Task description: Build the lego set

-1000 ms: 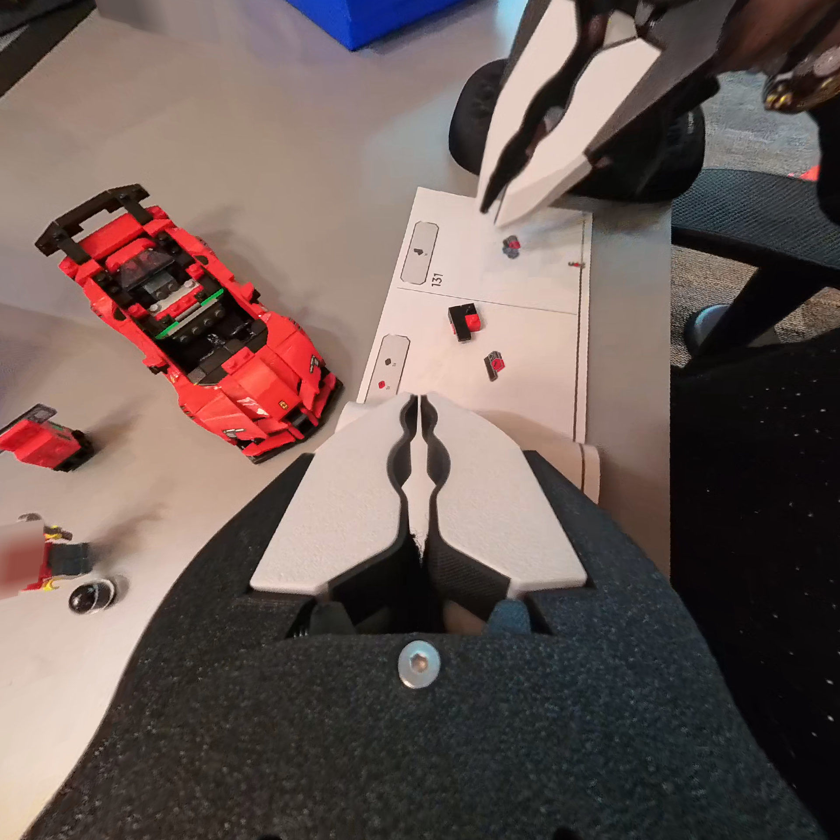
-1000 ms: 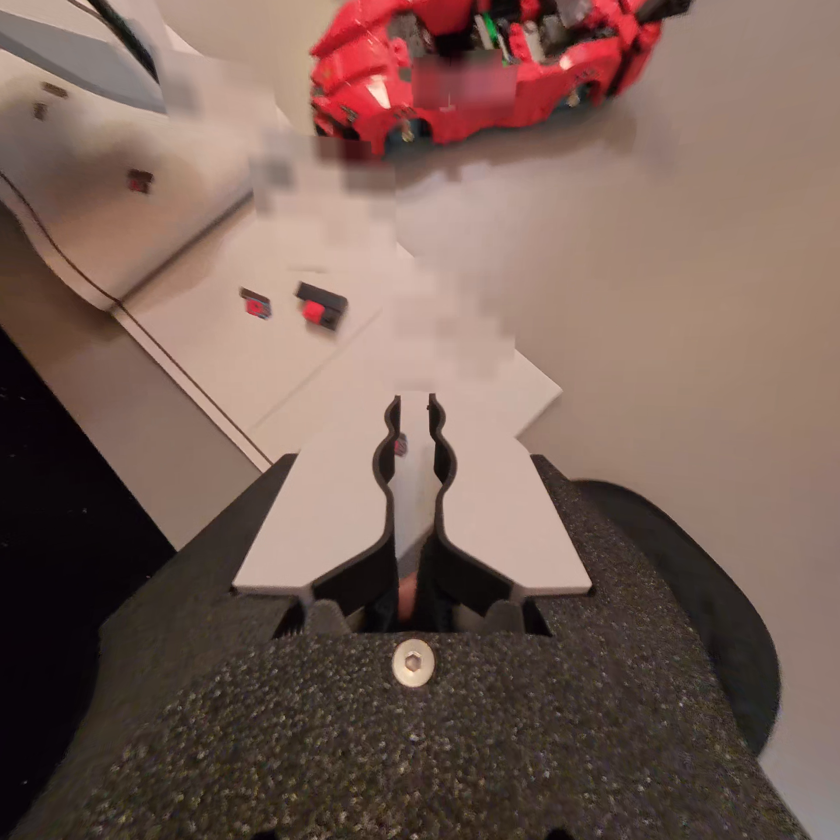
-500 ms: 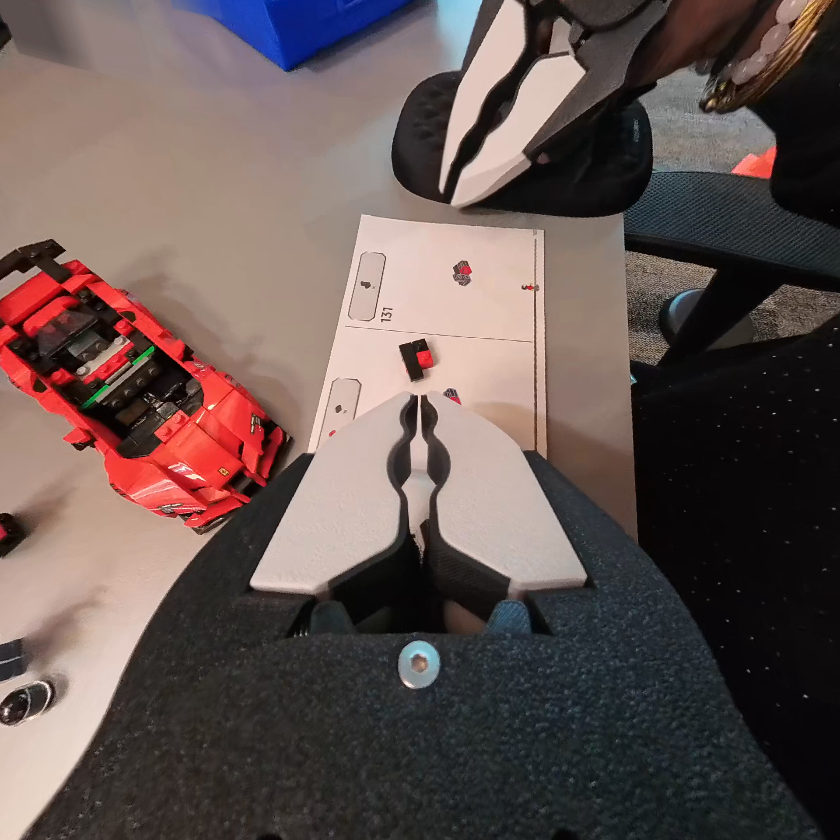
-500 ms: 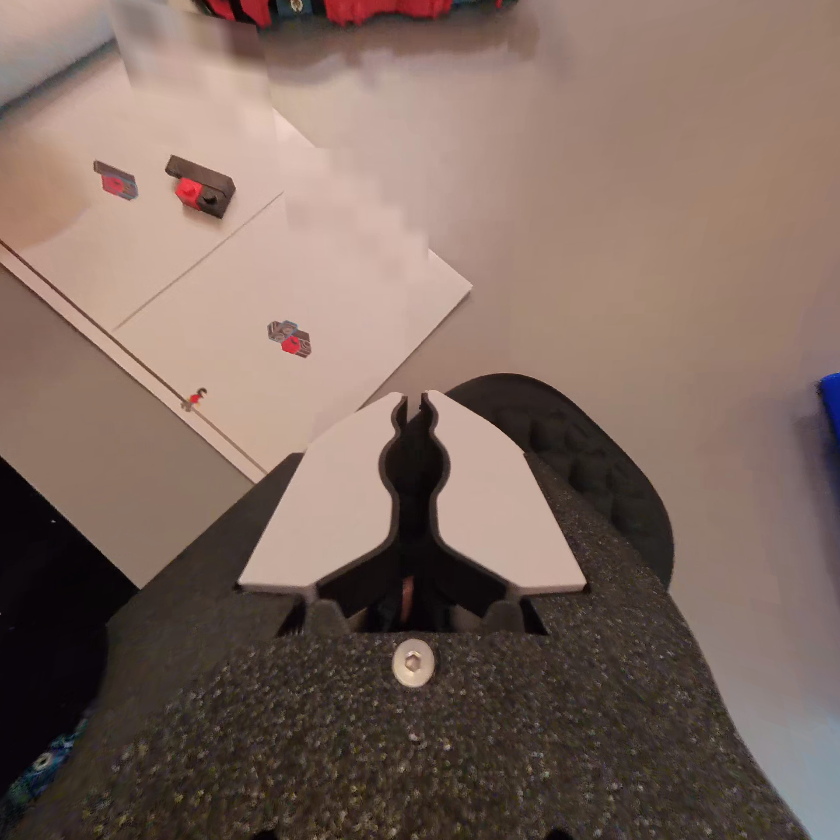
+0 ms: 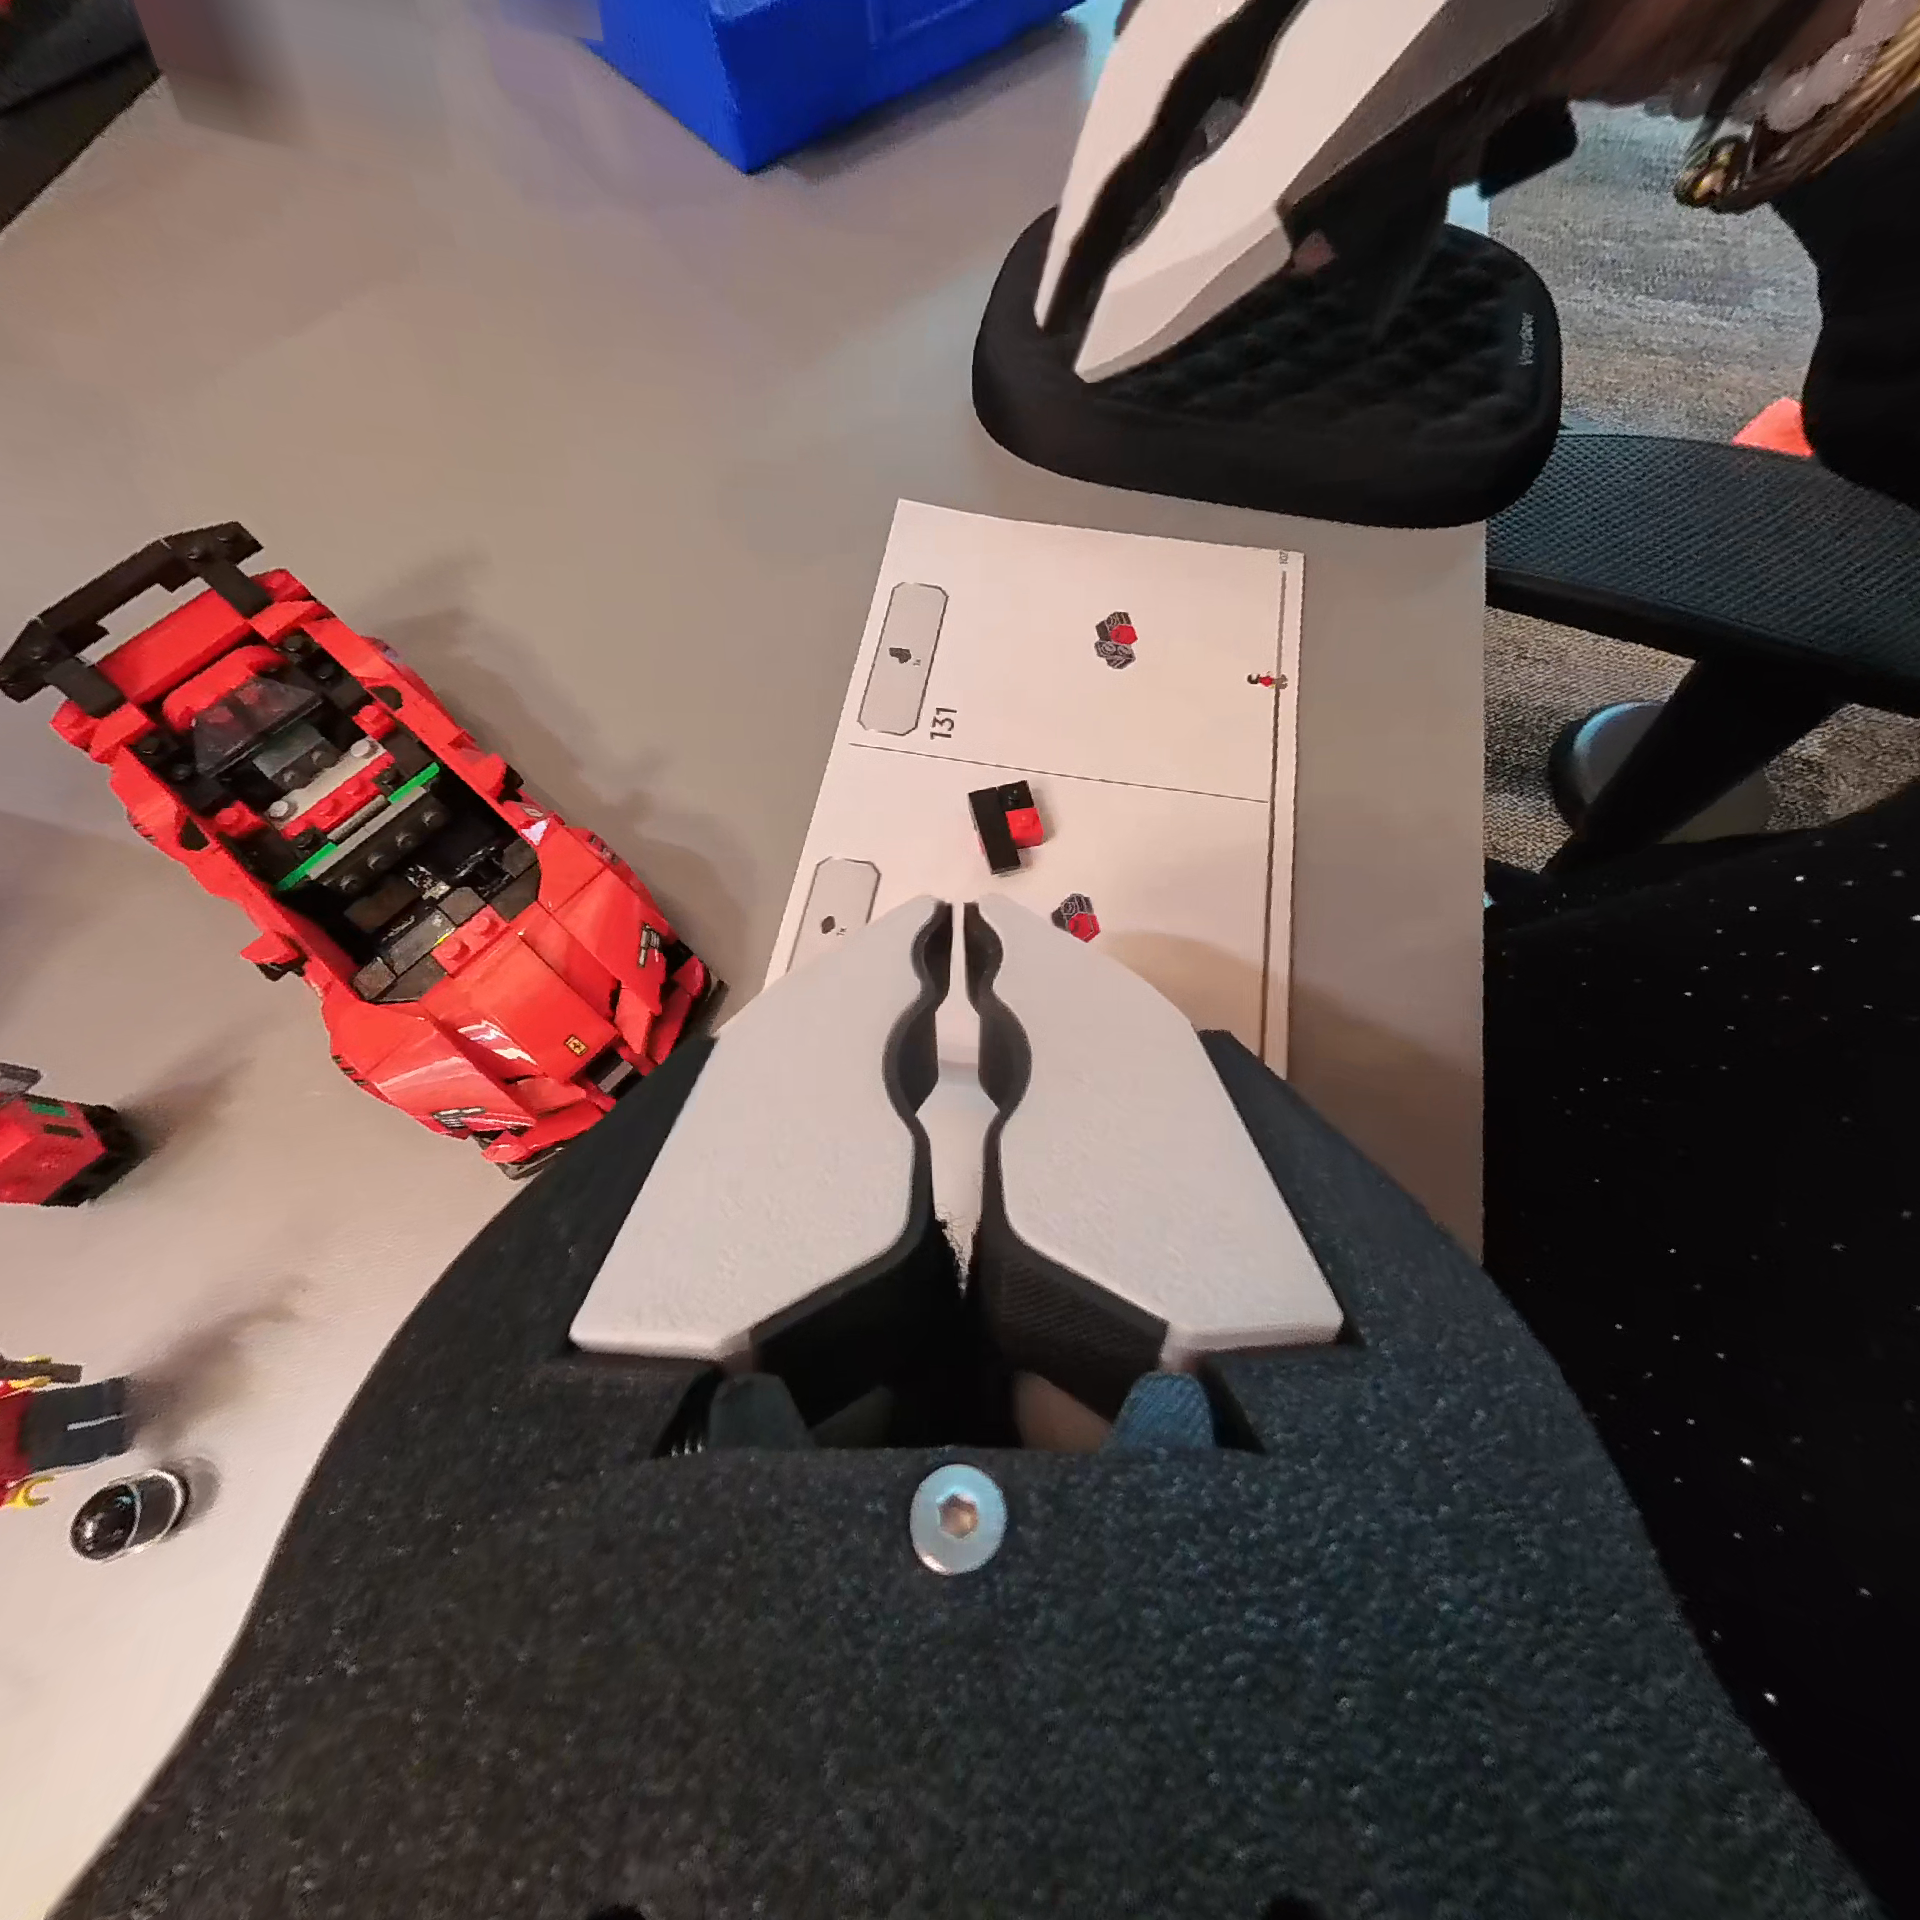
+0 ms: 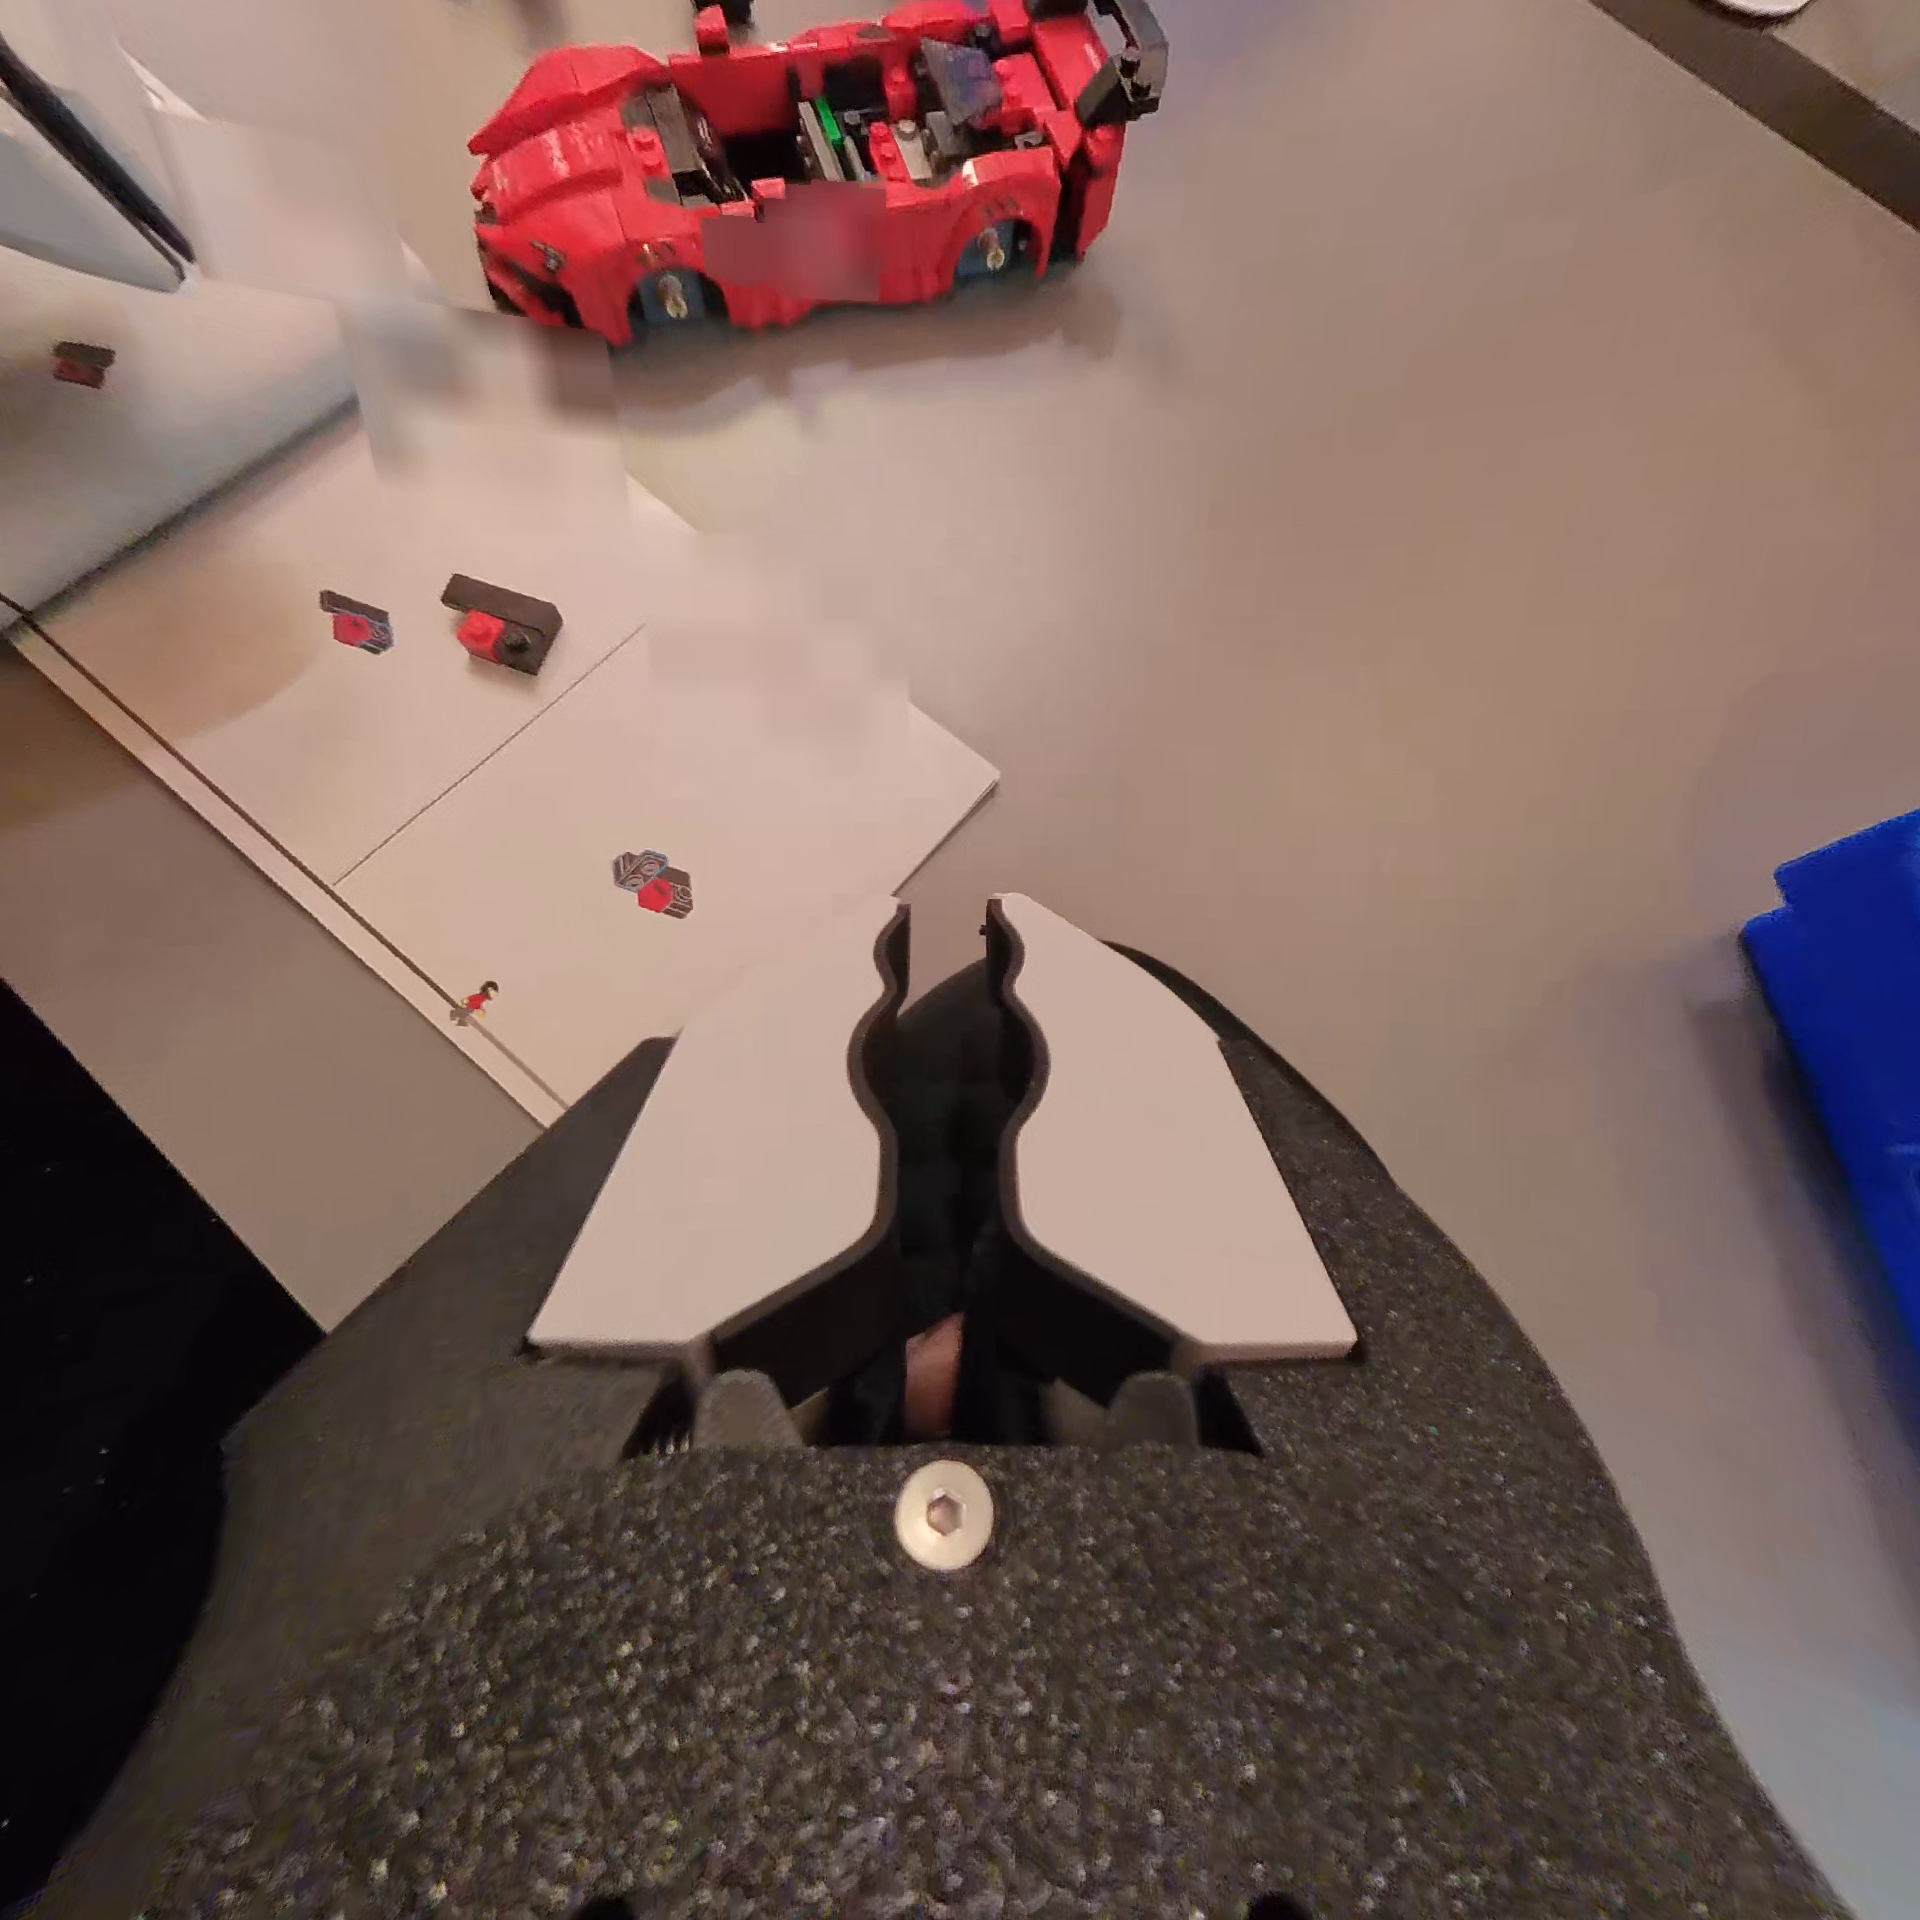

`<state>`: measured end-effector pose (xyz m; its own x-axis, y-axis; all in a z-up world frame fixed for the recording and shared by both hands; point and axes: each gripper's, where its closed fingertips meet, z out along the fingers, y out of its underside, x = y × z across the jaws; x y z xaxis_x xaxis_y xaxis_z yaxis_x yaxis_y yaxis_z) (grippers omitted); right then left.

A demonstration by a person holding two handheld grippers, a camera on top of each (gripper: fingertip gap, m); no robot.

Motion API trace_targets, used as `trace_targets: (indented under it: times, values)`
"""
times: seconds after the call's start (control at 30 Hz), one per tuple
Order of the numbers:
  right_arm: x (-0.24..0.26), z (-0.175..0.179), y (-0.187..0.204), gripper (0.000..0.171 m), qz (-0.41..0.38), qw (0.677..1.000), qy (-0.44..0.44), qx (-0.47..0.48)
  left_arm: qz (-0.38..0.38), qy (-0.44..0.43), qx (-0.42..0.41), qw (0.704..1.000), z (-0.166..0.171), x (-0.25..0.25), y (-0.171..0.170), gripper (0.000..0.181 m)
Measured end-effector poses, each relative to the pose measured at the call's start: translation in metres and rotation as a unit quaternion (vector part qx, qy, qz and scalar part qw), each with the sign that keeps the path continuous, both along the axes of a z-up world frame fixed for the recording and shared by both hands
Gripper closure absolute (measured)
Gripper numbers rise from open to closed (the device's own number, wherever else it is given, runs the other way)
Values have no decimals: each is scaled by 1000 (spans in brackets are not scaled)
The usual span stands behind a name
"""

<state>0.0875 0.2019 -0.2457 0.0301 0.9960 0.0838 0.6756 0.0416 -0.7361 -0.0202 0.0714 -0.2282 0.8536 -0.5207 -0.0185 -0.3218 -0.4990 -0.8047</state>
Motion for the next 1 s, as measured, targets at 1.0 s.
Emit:
trace_targets:
  times: [1.0]
  values:
    - [122, 21, 200, 139, -124, 969, -145, 154, 40, 1, 14, 999, 21, -25, 49, 172]
